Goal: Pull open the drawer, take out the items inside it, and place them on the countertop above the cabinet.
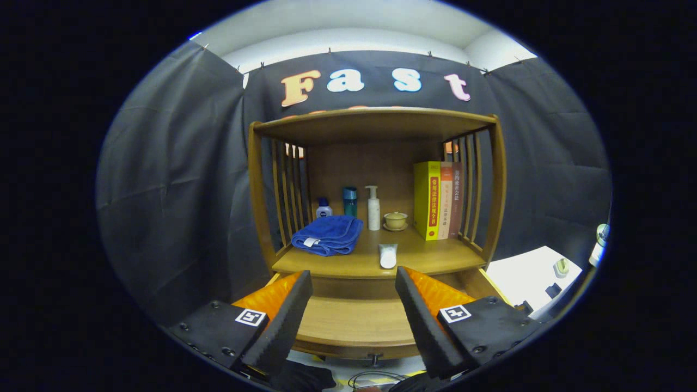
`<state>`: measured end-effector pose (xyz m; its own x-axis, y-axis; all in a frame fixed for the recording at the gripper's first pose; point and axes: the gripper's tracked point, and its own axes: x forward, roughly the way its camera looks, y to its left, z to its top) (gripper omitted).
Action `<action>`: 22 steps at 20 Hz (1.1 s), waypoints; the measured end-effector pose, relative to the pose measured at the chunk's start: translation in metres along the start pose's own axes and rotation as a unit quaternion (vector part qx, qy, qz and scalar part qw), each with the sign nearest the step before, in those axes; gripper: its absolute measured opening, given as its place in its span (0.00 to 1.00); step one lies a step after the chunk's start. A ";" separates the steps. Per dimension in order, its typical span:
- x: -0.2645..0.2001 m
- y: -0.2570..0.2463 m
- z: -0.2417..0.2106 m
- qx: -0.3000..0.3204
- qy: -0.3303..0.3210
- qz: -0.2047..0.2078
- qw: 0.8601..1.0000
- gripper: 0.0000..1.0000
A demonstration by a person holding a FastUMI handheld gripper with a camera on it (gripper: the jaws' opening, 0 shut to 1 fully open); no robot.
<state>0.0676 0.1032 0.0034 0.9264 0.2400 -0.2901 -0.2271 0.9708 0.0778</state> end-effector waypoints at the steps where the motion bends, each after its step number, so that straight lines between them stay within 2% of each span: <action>1: -0.010 -0.001 0.000 0.000 -0.012 -0.005 1.000 1.00; 7: -0.054 -0.007 -0.007 -0.016 -0.078 -0.029 0.996 1.00; 11: -0.068 -0.004 -0.033 -0.024 -0.079 -0.026 0.996 1.00; 16: -0.070 -0.007 -0.056 -0.008 -0.082 -0.024 0.996 1.00; 22: -0.061 -0.010 -0.099 -0.035 -0.082 -0.028 0.996 1.00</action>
<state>-0.0165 0.0795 -0.0744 0.9737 0.1862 -0.1316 -0.1882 0.9821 -0.0031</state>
